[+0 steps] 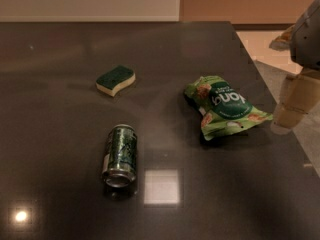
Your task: Pick green can
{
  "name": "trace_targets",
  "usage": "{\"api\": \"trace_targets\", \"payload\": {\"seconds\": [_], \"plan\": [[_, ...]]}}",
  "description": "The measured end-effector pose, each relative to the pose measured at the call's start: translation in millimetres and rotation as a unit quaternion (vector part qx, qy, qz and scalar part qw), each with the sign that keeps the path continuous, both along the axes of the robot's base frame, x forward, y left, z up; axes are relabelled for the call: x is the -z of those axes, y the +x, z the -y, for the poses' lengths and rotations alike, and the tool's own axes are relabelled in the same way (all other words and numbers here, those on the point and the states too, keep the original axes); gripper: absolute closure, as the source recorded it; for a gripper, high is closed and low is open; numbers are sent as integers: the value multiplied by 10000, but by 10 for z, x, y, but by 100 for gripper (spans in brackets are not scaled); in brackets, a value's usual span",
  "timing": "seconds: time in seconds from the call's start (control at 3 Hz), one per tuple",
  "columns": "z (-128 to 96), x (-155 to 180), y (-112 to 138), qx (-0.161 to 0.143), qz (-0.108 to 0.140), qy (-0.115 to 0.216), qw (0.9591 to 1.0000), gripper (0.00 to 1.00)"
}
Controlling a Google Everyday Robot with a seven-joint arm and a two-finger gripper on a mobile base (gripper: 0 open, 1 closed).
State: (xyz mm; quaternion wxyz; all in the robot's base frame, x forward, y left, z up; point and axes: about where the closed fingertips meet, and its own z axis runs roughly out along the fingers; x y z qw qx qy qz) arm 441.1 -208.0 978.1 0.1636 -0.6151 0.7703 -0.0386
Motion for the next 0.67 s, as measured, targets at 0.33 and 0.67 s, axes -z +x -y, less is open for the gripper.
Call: {"api": "trace_targets", "payload": {"seconds": [0.33, 0.67], "plan": [[-5, -1, 2, -9, 3, 0, 10000, 0], [-444, 14, 124, -745, 86, 68, 9972, 0]]}}
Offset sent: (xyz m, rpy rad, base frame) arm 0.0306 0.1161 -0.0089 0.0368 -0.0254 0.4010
